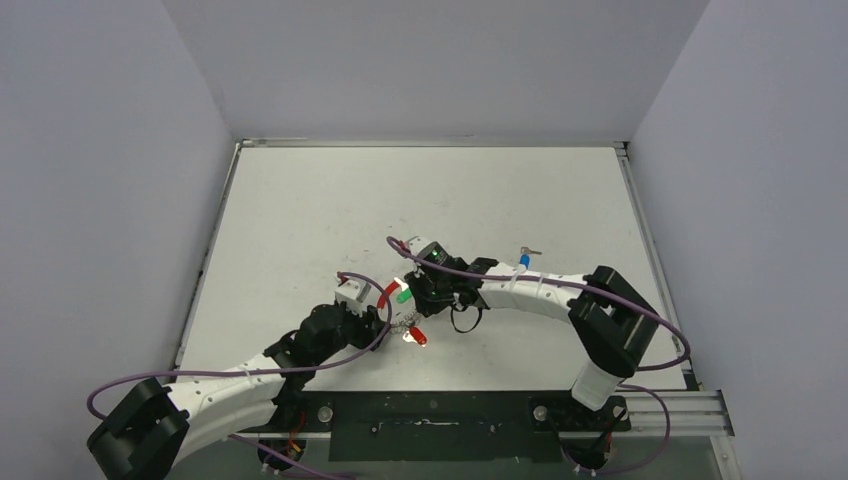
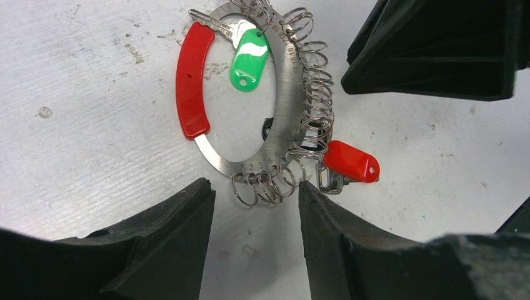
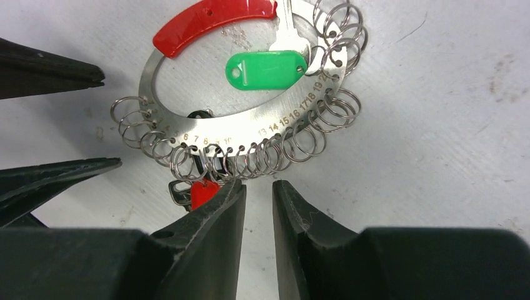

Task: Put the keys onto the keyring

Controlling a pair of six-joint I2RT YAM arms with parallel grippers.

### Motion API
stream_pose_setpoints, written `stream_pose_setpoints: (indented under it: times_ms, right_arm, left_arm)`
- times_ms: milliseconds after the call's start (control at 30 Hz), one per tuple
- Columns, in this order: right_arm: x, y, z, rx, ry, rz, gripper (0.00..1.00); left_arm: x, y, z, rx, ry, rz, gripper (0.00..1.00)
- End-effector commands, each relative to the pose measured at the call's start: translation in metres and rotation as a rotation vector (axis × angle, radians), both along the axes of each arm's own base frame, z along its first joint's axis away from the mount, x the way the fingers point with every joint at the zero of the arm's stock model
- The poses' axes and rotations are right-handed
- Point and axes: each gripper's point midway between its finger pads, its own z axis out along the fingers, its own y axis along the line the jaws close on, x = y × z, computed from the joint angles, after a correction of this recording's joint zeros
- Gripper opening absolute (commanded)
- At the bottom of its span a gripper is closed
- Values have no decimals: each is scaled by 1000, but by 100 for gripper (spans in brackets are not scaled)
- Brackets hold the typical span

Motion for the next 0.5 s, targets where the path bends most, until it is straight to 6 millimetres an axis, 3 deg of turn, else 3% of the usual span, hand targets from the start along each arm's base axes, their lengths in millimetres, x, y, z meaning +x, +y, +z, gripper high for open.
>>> stream_pose_setpoints:
  times_ms: [0,267,467]
  right_arm:
    - [11,3,34,67,-106,-18,27]
    - [12,1,42,77,-235,136,33]
    - [-2,8,49,188,-406,398,38]
  left_arm:
    - [10,-9,22,-62,-36,9,50]
    - [9,-9,23,-62,-37,7,50]
    - [10,-9,23,-59,-41,7,50]
